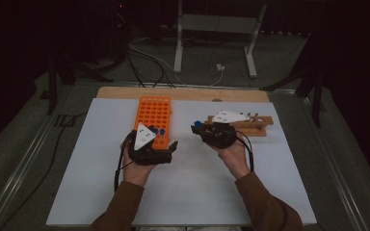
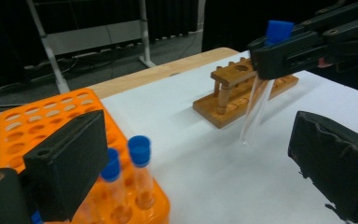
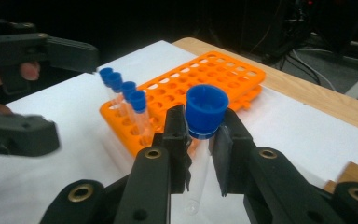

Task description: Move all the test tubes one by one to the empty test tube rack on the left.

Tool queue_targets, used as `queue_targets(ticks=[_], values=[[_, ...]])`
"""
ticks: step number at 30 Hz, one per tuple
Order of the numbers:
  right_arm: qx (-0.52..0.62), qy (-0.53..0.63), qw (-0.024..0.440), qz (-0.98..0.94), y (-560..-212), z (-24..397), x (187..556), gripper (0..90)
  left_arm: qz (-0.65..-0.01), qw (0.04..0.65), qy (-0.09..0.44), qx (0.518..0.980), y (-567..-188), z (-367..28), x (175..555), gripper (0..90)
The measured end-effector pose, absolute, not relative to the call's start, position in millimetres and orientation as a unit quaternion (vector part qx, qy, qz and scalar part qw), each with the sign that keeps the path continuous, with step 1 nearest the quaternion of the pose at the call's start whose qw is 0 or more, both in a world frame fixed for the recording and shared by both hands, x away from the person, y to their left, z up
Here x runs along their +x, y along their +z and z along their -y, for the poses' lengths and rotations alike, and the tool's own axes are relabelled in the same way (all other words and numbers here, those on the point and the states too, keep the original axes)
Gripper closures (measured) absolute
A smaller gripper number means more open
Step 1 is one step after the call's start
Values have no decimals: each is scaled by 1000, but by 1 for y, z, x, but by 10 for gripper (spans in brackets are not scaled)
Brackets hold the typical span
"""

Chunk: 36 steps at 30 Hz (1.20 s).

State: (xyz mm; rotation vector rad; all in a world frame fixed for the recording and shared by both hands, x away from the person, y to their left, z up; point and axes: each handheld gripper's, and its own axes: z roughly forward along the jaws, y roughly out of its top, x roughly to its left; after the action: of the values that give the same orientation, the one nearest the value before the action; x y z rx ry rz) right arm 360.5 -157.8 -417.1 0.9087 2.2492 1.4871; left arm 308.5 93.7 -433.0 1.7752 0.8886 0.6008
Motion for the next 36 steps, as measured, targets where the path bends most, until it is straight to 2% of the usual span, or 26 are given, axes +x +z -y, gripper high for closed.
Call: queue_targets(ticks=[4, 6, 8, 11, 18, 25, 30, 36], values=[[312, 521, 138, -783, -417, 151, 359, 764, -365, 505, 247, 742, -435, -85, 311, 85], [310, 521, 135, -783, -417, 148, 359, 764, -361, 507, 243, 744, -436, -82, 312, 181], [307, 524, 131, -783, -416, 145, 358, 764, -359, 504, 241, 748, -437, -79, 313, 189], [304, 528, 128, -783, -415, 142, 357, 764, -357, 506, 237, 749, -439, -74, 315, 249], [300, 534, 116, -782, -416, 136, 355, 764, -352, 509, 232, 751, -444, -64, 319, 467], [297, 538, 111, -781, -415, 133, 353, 764, -346, 510, 227, 755, -449, -58, 322, 627], [297, 540, 110, -780, -415, 133, 352, 764, -339, 515, 220, 756, -449, -58, 322, 694], [294, 537, 108, -783, -416, 131, 352, 764, -335, 522, 216, 754, -449, -57, 321, 711]])
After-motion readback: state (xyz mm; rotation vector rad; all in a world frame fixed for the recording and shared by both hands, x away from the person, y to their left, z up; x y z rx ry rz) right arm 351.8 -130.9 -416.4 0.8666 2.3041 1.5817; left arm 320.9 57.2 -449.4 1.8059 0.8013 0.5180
